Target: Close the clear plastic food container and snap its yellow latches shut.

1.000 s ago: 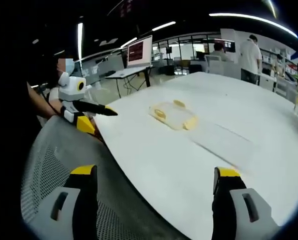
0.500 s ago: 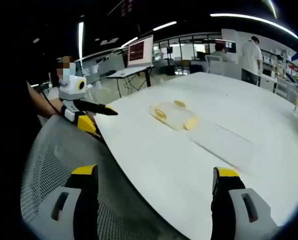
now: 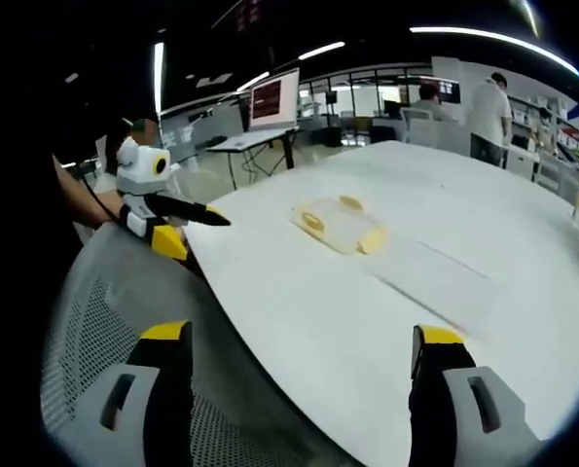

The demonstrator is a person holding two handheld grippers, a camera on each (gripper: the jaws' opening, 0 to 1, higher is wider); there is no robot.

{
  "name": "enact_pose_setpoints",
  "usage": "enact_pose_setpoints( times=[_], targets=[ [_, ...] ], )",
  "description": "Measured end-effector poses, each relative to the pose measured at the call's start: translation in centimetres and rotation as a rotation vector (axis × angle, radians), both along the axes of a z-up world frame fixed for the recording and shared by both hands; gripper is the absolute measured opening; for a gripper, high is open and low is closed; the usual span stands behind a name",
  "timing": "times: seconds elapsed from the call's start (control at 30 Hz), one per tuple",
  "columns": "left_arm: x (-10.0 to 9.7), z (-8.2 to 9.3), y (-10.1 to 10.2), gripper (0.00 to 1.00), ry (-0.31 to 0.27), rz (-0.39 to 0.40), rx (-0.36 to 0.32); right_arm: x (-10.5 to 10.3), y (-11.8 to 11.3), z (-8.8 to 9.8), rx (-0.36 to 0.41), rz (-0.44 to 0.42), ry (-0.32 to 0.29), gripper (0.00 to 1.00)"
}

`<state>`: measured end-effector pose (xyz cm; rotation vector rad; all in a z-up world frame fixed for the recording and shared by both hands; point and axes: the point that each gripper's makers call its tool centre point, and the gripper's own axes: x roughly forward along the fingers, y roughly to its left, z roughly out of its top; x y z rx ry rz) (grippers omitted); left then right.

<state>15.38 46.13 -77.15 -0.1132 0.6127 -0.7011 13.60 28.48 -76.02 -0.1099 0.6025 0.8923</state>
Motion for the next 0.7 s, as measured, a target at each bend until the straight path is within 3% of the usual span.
enact_pose_setpoints(
  times=[0.5,0.7],
  targets=[
    [0.1,0.2,0.2,0.84,-0.007,0.0,0.003,0.0,0.1,0.0,-0.005,0.005,0.002,0.91],
    [0.3,0.3,0.5,0.82,-0.015,-0.002,0.025,0.3,0.4,1.0,0.01,0.025,-0.011,0.91]
  ],
)
